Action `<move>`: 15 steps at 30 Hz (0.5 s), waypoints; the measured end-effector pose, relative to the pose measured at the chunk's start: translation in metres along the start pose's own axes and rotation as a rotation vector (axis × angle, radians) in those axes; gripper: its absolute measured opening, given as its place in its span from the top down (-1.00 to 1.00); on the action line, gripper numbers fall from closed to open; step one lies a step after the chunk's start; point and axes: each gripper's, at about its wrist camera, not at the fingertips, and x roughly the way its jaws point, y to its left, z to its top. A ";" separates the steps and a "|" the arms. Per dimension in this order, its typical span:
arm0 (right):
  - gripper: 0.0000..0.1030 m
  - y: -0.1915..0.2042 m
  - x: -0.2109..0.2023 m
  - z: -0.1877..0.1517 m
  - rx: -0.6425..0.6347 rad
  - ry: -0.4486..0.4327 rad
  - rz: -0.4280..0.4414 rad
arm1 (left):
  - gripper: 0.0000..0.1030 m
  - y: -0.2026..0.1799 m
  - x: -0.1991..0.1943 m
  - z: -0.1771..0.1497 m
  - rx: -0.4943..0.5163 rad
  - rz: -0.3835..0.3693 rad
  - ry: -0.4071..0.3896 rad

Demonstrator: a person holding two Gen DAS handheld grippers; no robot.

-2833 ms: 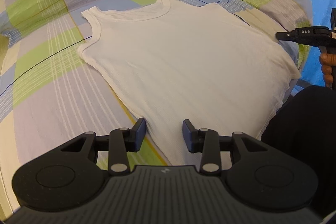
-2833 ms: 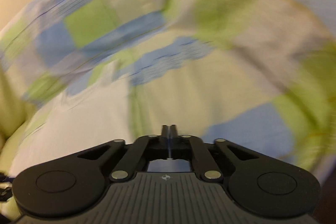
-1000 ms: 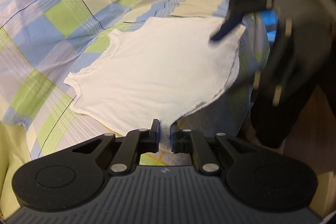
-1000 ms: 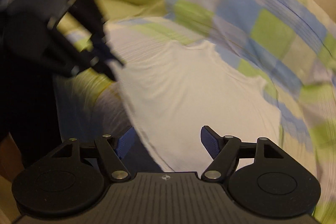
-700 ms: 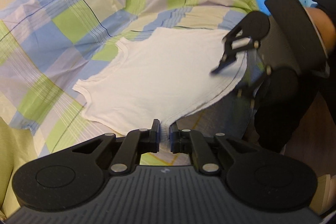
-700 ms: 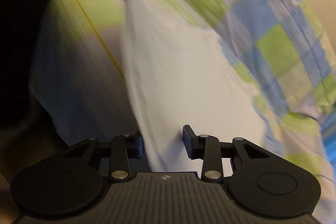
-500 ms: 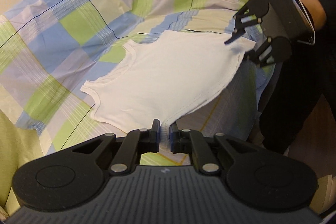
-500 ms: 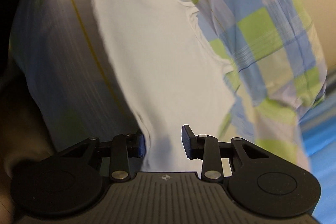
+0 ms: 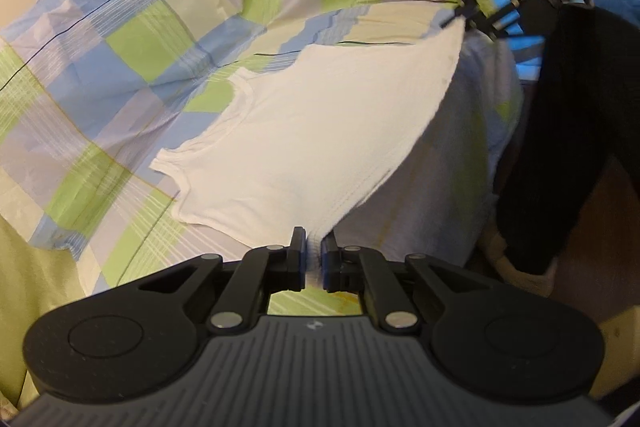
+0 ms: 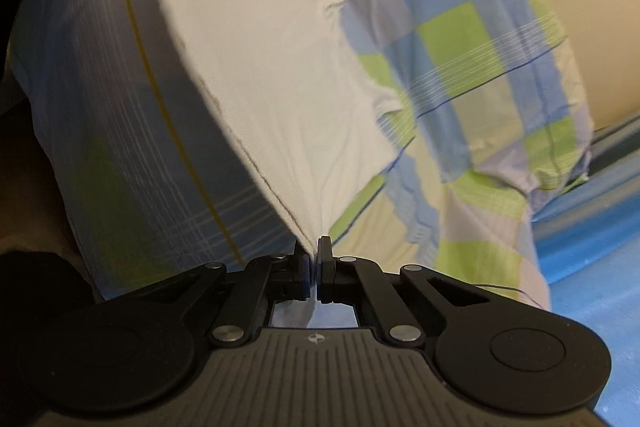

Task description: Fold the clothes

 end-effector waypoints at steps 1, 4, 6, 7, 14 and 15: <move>1.00 -0.003 -0.011 0.000 0.016 -0.011 -0.005 | 0.91 -0.001 -0.007 -0.002 -0.005 -0.018 -0.005; 1.00 -0.011 -0.041 0.000 0.027 -0.032 -0.003 | 0.91 -0.002 -0.030 -0.006 -0.032 -0.074 -0.021; 1.00 -0.020 -0.055 0.004 0.033 -0.047 0.008 | 0.91 0.003 -0.045 -0.004 -0.054 -0.098 -0.037; 1.00 -0.026 -0.058 0.008 0.034 -0.054 0.012 | 0.91 0.008 -0.048 0.000 -0.058 -0.097 -0.041; 1.00 -0.081 -0.015 0.043 -0.036 -0.054 0.072 | 0.90 0.090 -0.008 0.027 -0.150 -0.062 -0.048; 1.00 -0.090 0.000 0.048 -0.038 -0.041 0.092 | 0.90 0.106 0.003 0.030 -0.176 -0.060 -0.047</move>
